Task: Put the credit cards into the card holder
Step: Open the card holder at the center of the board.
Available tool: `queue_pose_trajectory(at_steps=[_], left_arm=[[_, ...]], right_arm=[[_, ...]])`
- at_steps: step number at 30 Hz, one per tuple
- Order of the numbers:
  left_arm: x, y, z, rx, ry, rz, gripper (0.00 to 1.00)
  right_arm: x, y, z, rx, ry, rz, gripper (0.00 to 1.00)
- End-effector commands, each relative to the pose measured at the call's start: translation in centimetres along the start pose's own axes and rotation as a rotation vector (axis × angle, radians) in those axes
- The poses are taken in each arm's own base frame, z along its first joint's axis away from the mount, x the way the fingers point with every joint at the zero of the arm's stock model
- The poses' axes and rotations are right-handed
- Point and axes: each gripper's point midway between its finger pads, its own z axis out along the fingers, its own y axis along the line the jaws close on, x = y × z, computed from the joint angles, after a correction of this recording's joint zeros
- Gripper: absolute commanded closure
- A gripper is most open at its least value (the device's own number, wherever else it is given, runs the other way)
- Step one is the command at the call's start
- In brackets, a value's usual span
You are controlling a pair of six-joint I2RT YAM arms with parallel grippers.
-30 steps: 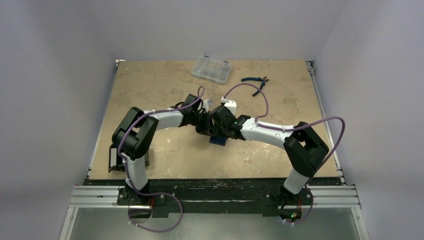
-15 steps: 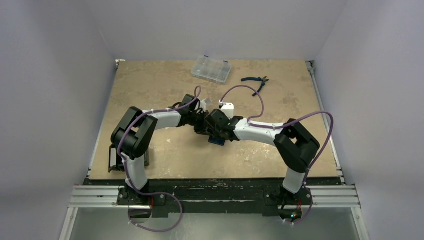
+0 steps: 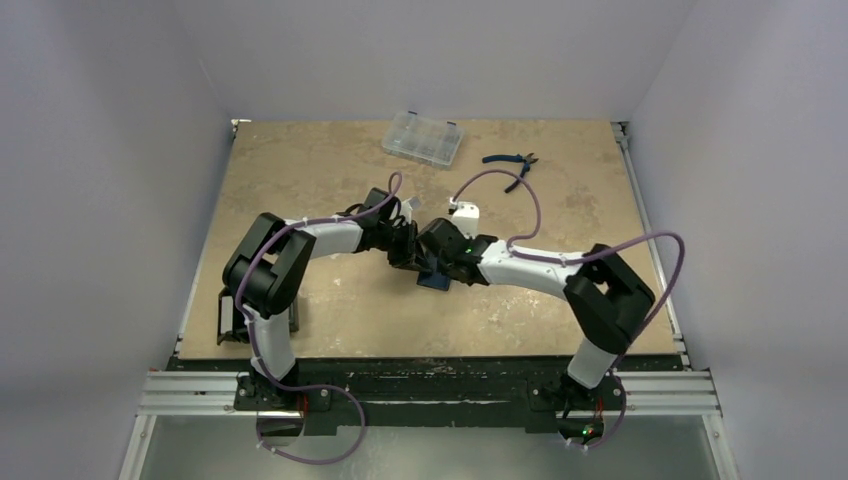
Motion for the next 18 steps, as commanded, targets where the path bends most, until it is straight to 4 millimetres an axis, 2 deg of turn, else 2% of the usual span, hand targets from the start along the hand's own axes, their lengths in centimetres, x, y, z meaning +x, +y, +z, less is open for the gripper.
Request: queue_pose_trajectory(at_steps=[1,3,4,5,9,11,14,18], left_arm=[[0.6,3.9,0.4,-0.139,0.021,-0.04,1.0],[0.6,3.9,0.4,-0.14,0.023,-0.037,1.0],[0.6,3.9,0.4,-0.138,0.022,-0.035,1.0],[0.6,3.8,0.3,-0.135,0.021,-0.031,1.0],[-0.2,2.1,-0.3,-0.077,-0.009,0.03,0.98],[-1.1,0.8,-1.3,-0.067,-0.063,0.089,0.84],[-2.5,-0.8,-3.2,-0.109,-0.163,0.208,0.62],[-3.2,-1.3,-5.0,-0.23,-0.245,0.312,0.33]], right_arm=[[-2.5,-1.2,-1.9,-0.118,-0.041,0.133,1.0],[-2.8,-0.6,-2.2,-0.297,-0.026,0.23,1.0],[-2.4,-0.2,-2.7,-0.402,0.009,0.27,1.0],[-2.2,-0.5,-2.8,-0.453,0.016,0.301,1.0],[-0.9,-1.3,-2.7,-0.477,0.037,0.258,1.0],[-0.5,-1.8,-2.3,-0.456,0.044,0.238,1.0],[-0.5,-1.1,-3.0,-0.523,0.046,0.245,1.0],[-0.9,-0.4,-3.9,-0.592,0.038,0.275,1.0]])
